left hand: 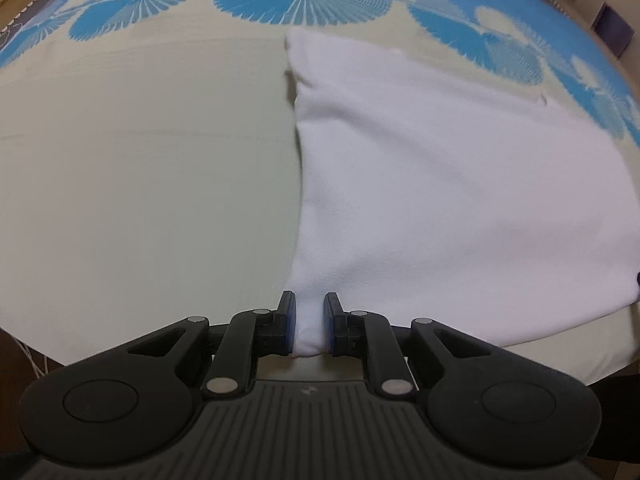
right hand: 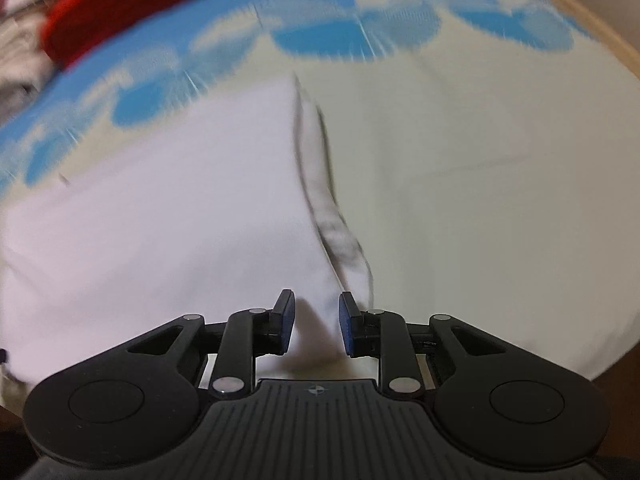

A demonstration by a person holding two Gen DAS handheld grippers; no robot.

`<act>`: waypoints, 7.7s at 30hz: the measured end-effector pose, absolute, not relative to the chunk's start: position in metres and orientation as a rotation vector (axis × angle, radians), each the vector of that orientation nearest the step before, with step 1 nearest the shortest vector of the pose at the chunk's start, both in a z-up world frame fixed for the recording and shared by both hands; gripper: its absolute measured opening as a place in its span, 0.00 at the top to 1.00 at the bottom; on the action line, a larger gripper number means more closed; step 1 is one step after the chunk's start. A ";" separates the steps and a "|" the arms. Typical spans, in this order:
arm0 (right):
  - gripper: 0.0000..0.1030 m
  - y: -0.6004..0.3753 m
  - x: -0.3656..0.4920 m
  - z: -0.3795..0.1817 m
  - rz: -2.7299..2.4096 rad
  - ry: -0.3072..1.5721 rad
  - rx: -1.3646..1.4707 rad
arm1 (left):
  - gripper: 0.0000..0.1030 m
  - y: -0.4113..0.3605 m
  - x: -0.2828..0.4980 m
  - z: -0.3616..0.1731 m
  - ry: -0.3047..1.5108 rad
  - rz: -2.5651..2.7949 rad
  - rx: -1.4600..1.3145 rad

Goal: Fold small clothes

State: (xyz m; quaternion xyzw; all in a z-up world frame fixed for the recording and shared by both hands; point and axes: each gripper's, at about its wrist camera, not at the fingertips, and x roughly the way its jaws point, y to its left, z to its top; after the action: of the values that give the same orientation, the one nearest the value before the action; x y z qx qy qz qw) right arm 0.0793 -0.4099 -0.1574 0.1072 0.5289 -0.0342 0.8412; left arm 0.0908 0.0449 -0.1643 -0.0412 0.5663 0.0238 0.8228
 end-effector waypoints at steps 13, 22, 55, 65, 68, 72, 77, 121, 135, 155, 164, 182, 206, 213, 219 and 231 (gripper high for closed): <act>0.65 -0.407 0.081 -0.160 -0.132 1.123 0.169 | 0.84 0.048 0.093 -0.162 1.205 0.053 -0.112; 0.61 -0.411 0.075 -0.150 -0.146 1.087 0.166 | 0.84 0.050 0.093 -0.162 1.206 0.048 -0.116; 0.61 -0.398 0.068 -0.134 -0.133 1.022 0.138 | 0.46 0.077 0.089 -0.177 1.209 0.095 -0.473; 0.61 -0.393 0.056 -0.126 -0.148 0.994 0.154 | 0.88 0.072 0.085 -0.162 1.141 0.058 -0.431; 0.61 -0.389 0.053 -0.120 -0.139 0.977 0.168 | 0.89 0.078 0.075 -0.144 1.085 0.070 -0.428; 0.61 -0.380 0.053 -0.118 -0.120 0.975 0.157 | 0.90 0.089 0.069 -0.141 1.094 0.102 -0.430; 0.61 -0.372 0.053 -0.121 -0.113 0.984 0.135 | 0.83 0.099 0.072 -0.154 1.161 0.099 -0.505; 0.61 -0.406 0.074 -0.099 -0.187 0.918 0.180 | 0.88 -0.020 0.089 -0.109 0.904 0.033 -0.063; 0.76 -0.484 0.038 -0.074 -0.338 0.715 0.373 | 0.92 -0.280 0.081 -0.081 0.811 -0.437 -0.014; 0.36 -0.407 0.082 -0.143 -0.012 1.098 0.391 | 0.39 -0.112 0.168 -0.157 1.093 -0.228 -0.313; 0.81 -0.384 0.076 -0.151 -0.017 1.106 0.359 | 0.43 -0.077 0.203 -0.207 1.171 -0.254 -0.575; 0.95 -0.250 0.106 -0.125 0.274 0.994 0.289 | 0.51 0.058 0.177 -0.120 0.827 -0.036 -0.329; 0.58 -0.276 0.095 -0.114 0.288 0.935 0.403 | 0.57 0.065 0.100 -0.094 0.954 -0.051 -0.305; 0.52 -0.245 0.105 -0.139 0.325 1.063 0.390 | 0.57 0.069 0.104 -0.106 0.988 -0.001 -0.257; 0.51 -0.229 0.101 -0.137 0.354 1.072 0.305 | 0.57 0.071 0.105 -0.107 0.978 0.003 -0.224; 0.92 -0.212 0.093 -0.125 0.411 0.994 0.079 | 0.57 0.070 0.102 -0.108 0.979 0.007 -0.209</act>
State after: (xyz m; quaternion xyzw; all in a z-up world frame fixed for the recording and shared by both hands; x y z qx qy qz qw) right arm 0.0929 -0.2122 -0.1249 0.0374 0.4731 0.1956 0.8582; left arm 0.1023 0.0700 -0.1076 -0.1001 0.4691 0.0034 0.8774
